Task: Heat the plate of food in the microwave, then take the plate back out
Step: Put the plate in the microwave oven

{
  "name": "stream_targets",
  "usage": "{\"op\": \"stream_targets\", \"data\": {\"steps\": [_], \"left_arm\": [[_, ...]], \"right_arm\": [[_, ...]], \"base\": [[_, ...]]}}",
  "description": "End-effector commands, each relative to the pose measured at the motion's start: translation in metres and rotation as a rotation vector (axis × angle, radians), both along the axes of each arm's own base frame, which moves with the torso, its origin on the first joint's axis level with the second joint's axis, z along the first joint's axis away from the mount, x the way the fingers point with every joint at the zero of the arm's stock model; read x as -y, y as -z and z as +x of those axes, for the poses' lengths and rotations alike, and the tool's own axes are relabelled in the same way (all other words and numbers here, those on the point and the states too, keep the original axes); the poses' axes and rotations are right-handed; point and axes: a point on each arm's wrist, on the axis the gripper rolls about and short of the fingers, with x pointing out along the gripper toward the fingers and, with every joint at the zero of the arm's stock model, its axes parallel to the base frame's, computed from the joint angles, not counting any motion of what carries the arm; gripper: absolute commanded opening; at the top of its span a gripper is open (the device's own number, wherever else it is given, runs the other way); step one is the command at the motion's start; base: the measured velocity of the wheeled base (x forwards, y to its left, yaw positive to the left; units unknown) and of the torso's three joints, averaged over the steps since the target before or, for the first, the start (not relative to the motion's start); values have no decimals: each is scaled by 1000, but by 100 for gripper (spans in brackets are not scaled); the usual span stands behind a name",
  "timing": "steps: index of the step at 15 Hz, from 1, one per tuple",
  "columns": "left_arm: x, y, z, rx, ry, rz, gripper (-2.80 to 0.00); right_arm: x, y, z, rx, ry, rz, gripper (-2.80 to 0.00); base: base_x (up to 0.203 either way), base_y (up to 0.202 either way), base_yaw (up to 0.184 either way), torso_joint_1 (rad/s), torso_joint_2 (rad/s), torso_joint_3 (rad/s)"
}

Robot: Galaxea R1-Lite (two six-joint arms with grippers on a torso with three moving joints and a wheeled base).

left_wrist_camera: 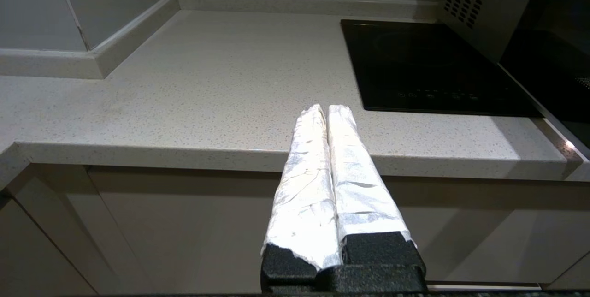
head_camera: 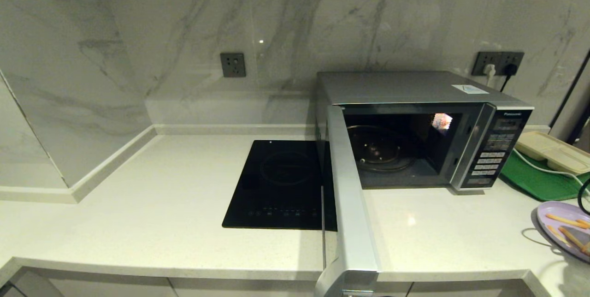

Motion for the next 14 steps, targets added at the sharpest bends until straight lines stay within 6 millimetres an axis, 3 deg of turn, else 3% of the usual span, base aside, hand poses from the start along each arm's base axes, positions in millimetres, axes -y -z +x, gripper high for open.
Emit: {"op": "stream_targets", "data": {"steps": [1, 9, 14], "left_arm": [[0, 0, 0, 0, 0, -1, -280], [0, 0, 0, 0, -2, -1, -280], [0, 0, 0, 0, -1, -1, -280]], "right_arm": [[6, 14, -3, -10, 26, 3, 0], [24, 7, -12, 9, 76, -32, 0], [29, 21, -14, -18, 87, -12, 0]], "base": [[0, 0, 0, 0, 0, 0], [0, 0, 0, 0, 0, 0], [0, 0, 0, 0, 0, 0]]}}
